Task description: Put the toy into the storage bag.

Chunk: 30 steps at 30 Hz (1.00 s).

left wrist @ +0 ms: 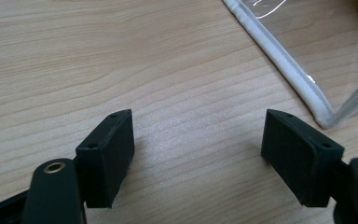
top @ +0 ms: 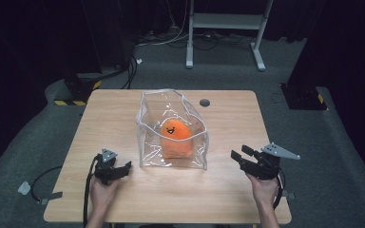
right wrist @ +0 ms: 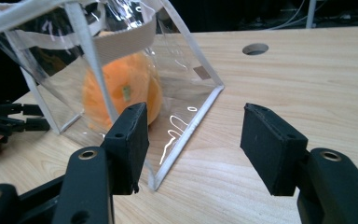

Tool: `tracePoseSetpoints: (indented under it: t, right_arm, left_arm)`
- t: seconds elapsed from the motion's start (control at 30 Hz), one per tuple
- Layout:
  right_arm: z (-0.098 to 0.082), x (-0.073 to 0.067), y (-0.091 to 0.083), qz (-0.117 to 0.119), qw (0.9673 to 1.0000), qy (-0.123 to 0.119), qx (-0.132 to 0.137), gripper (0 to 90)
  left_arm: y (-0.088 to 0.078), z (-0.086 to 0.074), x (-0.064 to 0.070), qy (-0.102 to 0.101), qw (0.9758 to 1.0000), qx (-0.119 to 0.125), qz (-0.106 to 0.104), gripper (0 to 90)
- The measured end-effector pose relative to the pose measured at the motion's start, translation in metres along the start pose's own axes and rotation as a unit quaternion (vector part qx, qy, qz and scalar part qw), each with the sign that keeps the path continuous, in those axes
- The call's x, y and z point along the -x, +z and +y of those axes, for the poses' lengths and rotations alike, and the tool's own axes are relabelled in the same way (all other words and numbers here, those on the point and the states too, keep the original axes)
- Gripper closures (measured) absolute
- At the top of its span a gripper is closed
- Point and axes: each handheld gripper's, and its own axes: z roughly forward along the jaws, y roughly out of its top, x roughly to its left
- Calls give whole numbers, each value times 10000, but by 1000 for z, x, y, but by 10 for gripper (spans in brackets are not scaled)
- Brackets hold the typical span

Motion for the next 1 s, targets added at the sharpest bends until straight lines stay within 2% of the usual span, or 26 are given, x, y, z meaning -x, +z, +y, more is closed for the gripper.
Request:
tracePoseSetpoints:
  t: [0.53,0.77,1.0]
  right_arm:
    - [-22,12,20,-312,9988,157,-348,414]
    - [-29,16,27,-395,9981,220,-414,413]
    - [-34,19,35,-552,9967,150,-581,413]
  left_arm:
    - [0,0,0,4,10000,0,-3,253]
    - [0,0,0,2,10000,2,-4,253]
    - [0,0,0,0,10000,1,-5,253]
